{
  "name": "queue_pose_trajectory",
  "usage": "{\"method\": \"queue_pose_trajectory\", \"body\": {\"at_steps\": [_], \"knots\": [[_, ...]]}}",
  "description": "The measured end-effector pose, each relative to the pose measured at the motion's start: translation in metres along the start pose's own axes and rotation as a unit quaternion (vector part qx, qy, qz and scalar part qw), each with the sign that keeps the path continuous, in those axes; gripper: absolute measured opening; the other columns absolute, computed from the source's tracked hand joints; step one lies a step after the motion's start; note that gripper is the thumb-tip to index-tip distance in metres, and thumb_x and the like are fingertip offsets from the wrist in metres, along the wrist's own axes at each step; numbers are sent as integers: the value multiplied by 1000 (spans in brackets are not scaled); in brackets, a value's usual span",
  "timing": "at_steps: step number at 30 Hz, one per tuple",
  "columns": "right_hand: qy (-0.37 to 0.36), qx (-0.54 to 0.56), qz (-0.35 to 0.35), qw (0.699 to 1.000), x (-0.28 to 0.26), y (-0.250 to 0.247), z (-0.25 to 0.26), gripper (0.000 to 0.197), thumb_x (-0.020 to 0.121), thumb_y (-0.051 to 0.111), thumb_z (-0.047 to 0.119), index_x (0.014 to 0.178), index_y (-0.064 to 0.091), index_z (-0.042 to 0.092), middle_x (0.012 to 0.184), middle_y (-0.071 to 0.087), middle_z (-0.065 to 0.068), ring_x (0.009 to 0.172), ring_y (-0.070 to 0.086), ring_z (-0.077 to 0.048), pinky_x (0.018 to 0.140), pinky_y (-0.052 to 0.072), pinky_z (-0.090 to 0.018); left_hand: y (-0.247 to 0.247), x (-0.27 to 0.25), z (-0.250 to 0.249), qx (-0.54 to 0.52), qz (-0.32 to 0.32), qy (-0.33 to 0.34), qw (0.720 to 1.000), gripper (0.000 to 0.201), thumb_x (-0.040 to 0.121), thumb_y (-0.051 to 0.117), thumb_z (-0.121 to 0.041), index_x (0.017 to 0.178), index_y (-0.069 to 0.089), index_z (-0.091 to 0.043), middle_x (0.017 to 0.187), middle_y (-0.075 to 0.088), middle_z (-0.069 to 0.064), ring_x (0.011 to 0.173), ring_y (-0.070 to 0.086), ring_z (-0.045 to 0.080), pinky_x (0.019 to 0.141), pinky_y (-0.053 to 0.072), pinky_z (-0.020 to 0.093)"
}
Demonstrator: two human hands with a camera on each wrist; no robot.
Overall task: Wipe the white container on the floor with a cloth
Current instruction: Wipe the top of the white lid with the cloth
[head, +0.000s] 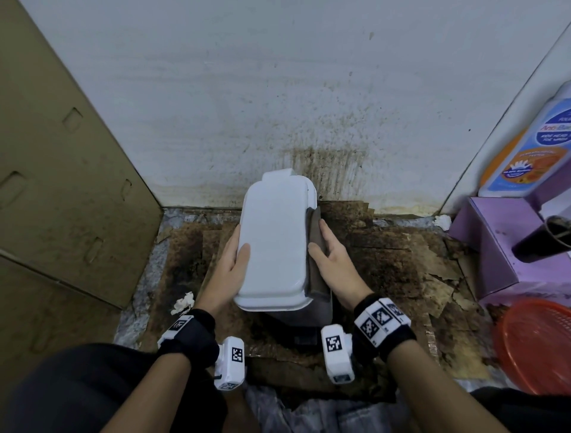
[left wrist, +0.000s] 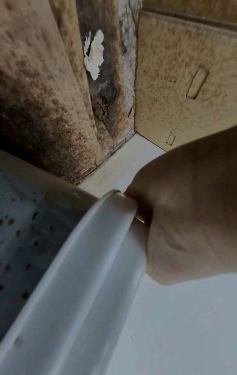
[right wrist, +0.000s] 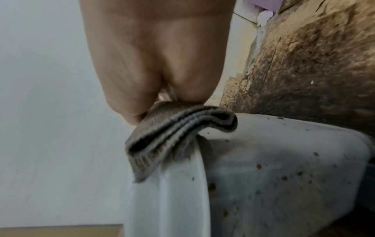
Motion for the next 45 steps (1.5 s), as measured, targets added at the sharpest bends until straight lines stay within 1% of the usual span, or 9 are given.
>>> {"method": "queue_pose_trajectory", "body": {"at_steps": [7, 11, 15, 19, 24, 31, 36, 40, 45], "knots": [[17, 39, 18, 999, -9, -7, -11, 65, 107, 47, 8, 161, 21, 33, 130, 66, 23, 122, 65, -6, 100, 53, -26, 4, -2, -5, -10, -4, 0, 1000, 53, 113, 40, -38, 163, 24, -47, 160, 37, -34, 147, 39, -9, 126, 35, 39], [46, 107, -3, 993, -20, -4, -29, 60, 107, 44, 7, 160, 31, 32, 138, 65, 11, 124, 65, -13, 101, 51, -31, 1, 0, -3, 3, -10, -1, 1000, 53, 114, 40, -41, 163, 23, -48, 161, 35, -36, 149, 36, -7, 128, 32, 42], [46, 148, -8, 988, -30, 4, -33, 58, 107, 42, 6, 158, 33, 32, 146, 58, 10, 125, 63, -8, 95, 54, -23, -4, 2, 8, 18, -9, -3, 1000, 53, 113, 39, -47, 162, 21, -54, 165, 33, -30, 153, 34, 2, 128, 30, 49], [15, 62, -9, 998, -40, 7, -35, 63, 108, 48, 16, 161, 22, 40, 155, 44, 21, 135, 50, 3, 115, 41, -28, 0, 2, 5, 13, -3, 0, 1000, 49, 113, 39, -47, 156, 23, -64, 164, 35, -31, 152, 37, 2, 127, 33, 49], [-18, -5, -55, 998, -51, 16, -33, 61, 110, 41, 25, 162, 12, 39, 163, 25, 27, 146, 29, 10, 126, 25, -30, 4, 1, 2, -2, -11, 0, 1000, 56, 113, 40, -42, 165, 20, -47, 165, 36, -26, 151, 39, 1, 127, 33, 48], [-28, -62, -62, 996, -33, 19, -19, 58, 111, 30, 41, 162, 1, 41, 168, 7, 26, 152, 13, 7, 129, 14, -35, 6, 1, 1, 5, -10, 12, 1000, 56, 114, 41, -41, 165, 19, -47, 166, 31, -29, 153, 34, -2, 128, 31, 46], [-5, -28, -39, 999, -11, 8, -9, 64, 108, 37, 49, 160, 0, 48, 165, 21, 22, 147, 35, -4, 120, 34, -34, 9, 3, 3, 11, -8, 15, 1000, 56, 113, 41, -44, 163, 20, -51, 168, 26, -29, 155, 29, -1, 129, 28, 48], [-38, 6, -81, 996, -19, -2, -9, 53, 111, 39, 34, 159, 19, 44, 138, 46, 40, 120, 53, 18, 97, 48, -13, 15, 9, 5, 44, -7, 21, 999, 58, 110, 39, -53, 164, 16, -52, 171, 21, -26, 159, 23, 3, 130, 25, 52], [-22, 80, -145, 986, -25, -27, -23, 46, 111, 43, 24, 156, 40, 29, 147, 55, 19, 135, 54, -4, 116, 43, -39, 28, 13, 2, 75, -9, 32, 997, 63, 109, 36, -54, 166, 13, -45, 172, 17, -22, 160, 16, 1, 132, 18, 50]]}}
Point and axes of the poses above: each hand's wrist, its own x-axis towards the middle knuckle, its own y-axis out of the palm, z = x × y, the point moved 6 cm from there along x, towards the middle knuckle
